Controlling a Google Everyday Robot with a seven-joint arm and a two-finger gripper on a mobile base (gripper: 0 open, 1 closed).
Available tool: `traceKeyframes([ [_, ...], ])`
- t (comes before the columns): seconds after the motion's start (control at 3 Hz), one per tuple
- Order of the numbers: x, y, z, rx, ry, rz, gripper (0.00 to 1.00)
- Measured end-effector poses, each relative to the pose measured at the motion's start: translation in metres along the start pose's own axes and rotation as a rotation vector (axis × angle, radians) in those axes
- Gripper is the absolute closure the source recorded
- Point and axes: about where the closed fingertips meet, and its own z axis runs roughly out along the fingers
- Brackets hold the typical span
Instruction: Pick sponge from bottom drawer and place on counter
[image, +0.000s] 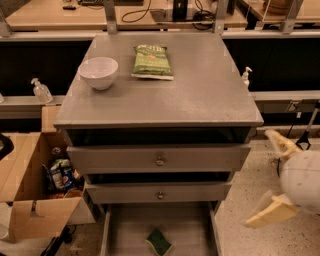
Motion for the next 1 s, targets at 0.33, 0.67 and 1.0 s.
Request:
traceKeyframes([
  [0.33, 0.02, 0.027, 0.055, -0.051, -0.038, 0.069, 0.0],
  [0.67, 0.048, 0.063, 0.117, -0.085, -0.094, 0.159, 0.0],
  [1.0, 0.083, 0.11, 0.193, -0.094, -0.16, 0.237, 0.0],
])
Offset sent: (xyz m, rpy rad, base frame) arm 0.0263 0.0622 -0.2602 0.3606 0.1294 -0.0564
